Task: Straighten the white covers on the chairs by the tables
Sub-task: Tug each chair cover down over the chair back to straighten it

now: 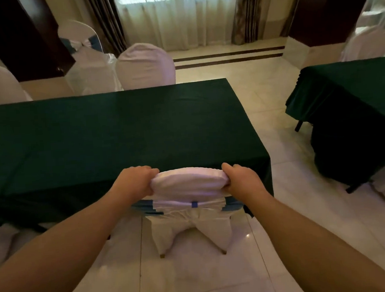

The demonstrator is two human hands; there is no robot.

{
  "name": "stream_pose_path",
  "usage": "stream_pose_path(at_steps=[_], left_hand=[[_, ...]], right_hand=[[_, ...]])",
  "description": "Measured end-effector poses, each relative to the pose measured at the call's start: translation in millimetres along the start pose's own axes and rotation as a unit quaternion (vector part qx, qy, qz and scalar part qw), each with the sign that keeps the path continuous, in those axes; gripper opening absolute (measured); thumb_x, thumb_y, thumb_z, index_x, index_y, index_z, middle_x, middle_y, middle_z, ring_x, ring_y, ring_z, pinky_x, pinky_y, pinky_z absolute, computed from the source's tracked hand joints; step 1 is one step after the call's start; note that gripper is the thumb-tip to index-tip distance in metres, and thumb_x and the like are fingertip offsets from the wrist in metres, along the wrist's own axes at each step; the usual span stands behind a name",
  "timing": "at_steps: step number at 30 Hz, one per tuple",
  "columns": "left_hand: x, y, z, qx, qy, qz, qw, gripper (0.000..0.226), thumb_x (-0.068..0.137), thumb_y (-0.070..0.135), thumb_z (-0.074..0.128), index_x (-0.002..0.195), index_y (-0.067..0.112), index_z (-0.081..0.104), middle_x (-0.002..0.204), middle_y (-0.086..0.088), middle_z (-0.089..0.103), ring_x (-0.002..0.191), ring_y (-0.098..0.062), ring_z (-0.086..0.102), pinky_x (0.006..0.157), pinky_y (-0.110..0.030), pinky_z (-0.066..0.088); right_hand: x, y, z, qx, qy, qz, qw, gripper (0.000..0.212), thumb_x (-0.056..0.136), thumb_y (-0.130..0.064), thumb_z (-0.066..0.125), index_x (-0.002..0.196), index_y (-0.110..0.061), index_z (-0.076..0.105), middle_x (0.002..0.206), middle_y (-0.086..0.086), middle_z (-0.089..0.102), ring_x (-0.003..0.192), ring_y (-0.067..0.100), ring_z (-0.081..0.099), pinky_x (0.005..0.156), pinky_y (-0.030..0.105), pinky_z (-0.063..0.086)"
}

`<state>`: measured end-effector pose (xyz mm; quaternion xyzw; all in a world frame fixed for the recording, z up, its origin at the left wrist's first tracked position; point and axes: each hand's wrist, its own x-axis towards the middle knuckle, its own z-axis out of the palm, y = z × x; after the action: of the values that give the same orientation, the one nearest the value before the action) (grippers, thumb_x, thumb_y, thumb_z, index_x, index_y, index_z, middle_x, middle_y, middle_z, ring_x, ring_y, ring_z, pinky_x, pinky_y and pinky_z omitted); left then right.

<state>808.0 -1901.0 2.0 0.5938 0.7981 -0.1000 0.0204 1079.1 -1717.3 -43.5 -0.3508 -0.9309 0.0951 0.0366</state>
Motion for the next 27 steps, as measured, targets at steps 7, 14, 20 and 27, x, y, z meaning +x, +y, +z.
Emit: stream_pose_path(at_steps=[7,14,20,27], left_hand=[[6,-4,13,-0.003,0.007,-0.010,1.000,0.026,0.078,0.049,0.069,0.093,0.035,0.053,0.082,0.012,0.050,0.067,-0.009,0.050,0.055,-0.026,0.034],[7,-17,25,-0.055,0.034,0.009,0.998,0.030,0.075,0.053,0.068,0.083,0.037,0.044,0.075,0.011,0.050,0.061,-0.004,0.048,0.051,-0.024,0.033],[1,-29,37,-0.184,0.068,0.024,0.980,0.051,0.068,0.053,0.074,0.112,0.034,0.058,0.106,0.008,0.060,0.098,-0.019,0.057,0.071,-0.035,0.049],[-8,-20,24,-0.246,0.098,0.032,0.964,0.111,0.059,0.069,0.081,0.151,0.035,0.027,0.143,0.003,0.044,0.128,-0.020,0.042,0.097,-0.044,0.048]], right_hand=[[30,10,3,-0.021,-0.018,-0.034,0.999,0.051,0.077,-0.044,0.077,0.094,-0.037,0.029,0.074,-0.010,0.040,0.065,0.015,0.045,0.051,0.027,0.030],[36,-1,16,-0.049,-0.008,0.043,0.998,0.059,0.074,-0.047,0.081,0.095,-0.036,0.027,0.089,-0.005,0.053,0.074,0.015,0.049,0.058,0.028,0.038],[30,-23,10,-0.046,-0.043,0.109,0.992,0.065,0.070,-0.049,0.085,0.113,-0.032,0.040,0.113,0.000,0.058,0.102,0.024,0.056,0.083,0.041,0.051],[13,-32,-6,0.116,0.009,0.076,0.990,0.099,0.053,-0.081,0.074,0.136,-0.048,0.032,0.138,-0.009,0.045,0.120,0.017,0.046,0.092,0.043,0.049]])
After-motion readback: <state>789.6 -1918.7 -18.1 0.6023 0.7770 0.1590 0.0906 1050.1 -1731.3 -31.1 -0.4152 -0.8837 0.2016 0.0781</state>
